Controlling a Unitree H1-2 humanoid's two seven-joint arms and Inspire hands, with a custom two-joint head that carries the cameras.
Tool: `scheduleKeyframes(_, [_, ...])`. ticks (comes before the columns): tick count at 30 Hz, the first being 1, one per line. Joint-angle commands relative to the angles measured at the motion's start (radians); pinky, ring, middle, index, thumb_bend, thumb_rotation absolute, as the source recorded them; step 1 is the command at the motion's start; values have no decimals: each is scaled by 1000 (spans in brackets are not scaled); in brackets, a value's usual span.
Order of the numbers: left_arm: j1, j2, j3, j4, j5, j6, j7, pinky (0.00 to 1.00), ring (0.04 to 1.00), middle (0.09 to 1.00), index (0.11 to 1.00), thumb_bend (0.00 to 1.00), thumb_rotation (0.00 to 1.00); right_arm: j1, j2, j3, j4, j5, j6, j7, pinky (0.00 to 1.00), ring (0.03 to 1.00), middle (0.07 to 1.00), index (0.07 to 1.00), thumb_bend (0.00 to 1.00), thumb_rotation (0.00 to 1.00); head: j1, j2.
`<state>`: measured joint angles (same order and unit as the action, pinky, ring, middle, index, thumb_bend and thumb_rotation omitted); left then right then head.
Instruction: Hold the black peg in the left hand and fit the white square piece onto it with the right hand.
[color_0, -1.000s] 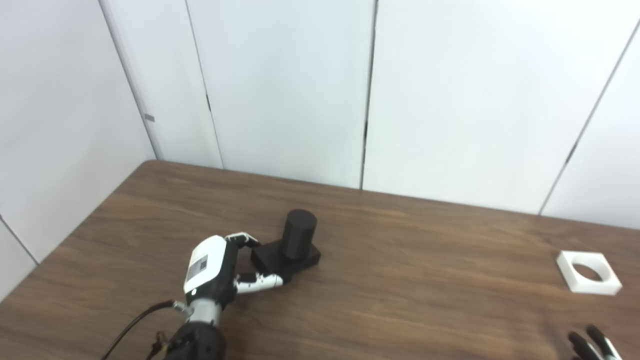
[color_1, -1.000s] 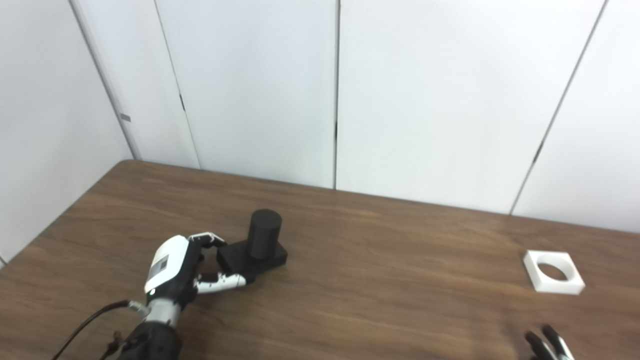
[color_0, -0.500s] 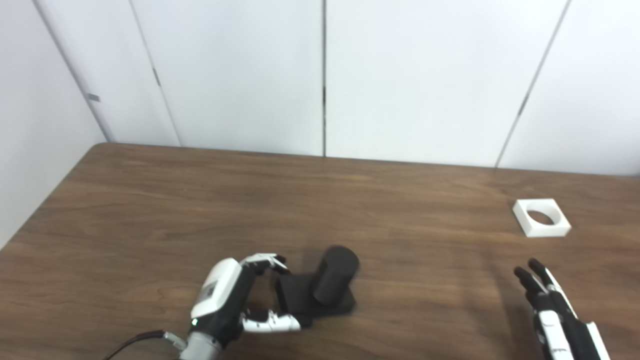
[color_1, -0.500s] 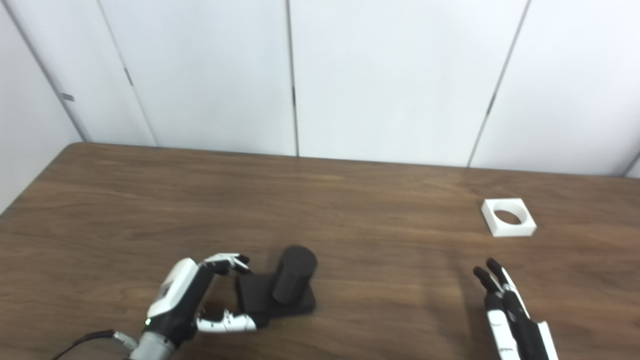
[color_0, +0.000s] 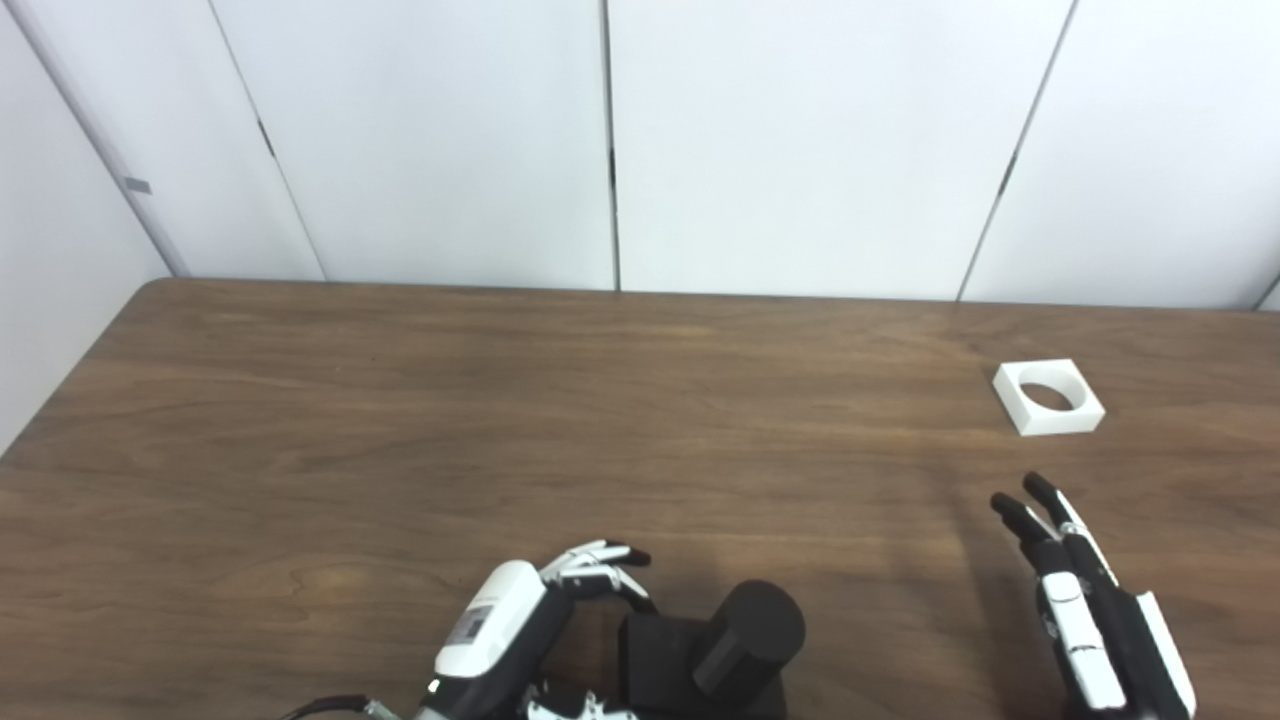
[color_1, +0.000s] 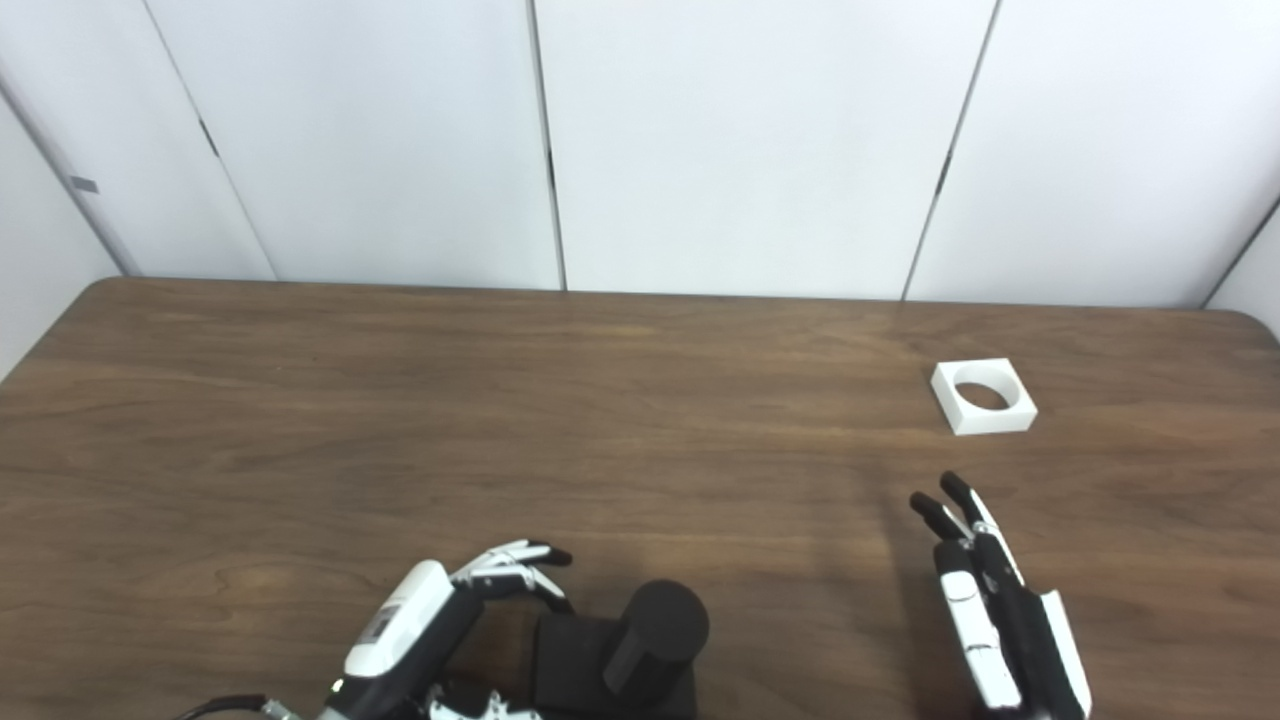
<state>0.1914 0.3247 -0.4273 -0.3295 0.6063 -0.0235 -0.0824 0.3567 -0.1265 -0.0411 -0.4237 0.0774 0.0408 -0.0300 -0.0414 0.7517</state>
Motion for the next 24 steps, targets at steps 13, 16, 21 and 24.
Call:
scheduleKeyframes(13, [18, 10, 1, 48, 273, 45, -53, 877, 869, 800, 491, 507, 51, 5, 37, 3, -47, -7, -10, -4, 1000, 929, 857, 935, 431, 830, -18, 6])
scheduleKeyframes(16, [16, 12, 3, 50, 311, 25, -35, 870, 857, 791, 491, 509, 51, 3, 37, 3, -46, -7, -9, -5, 1000, 926, 859, 935, 440, 832, -36, 2])
scheduleKeyframes(21, [15, 19, 19, 58, 307, 6, -27, 867, 851, 785, 491, 511, 49, -2, 27, 9, -67, -18, 12, 2, 1000, 932, 862, 924, 435, 780, -119, -5])
scheduleKeyframes(24, [16, 21, 29, 65, 297, -8, -24, 867, 850, 784, 491, 511, 49, -38, -39, 3, -98, -70, 55, 29, 927, 905, 886, 896, 477, 580, -156, -20])
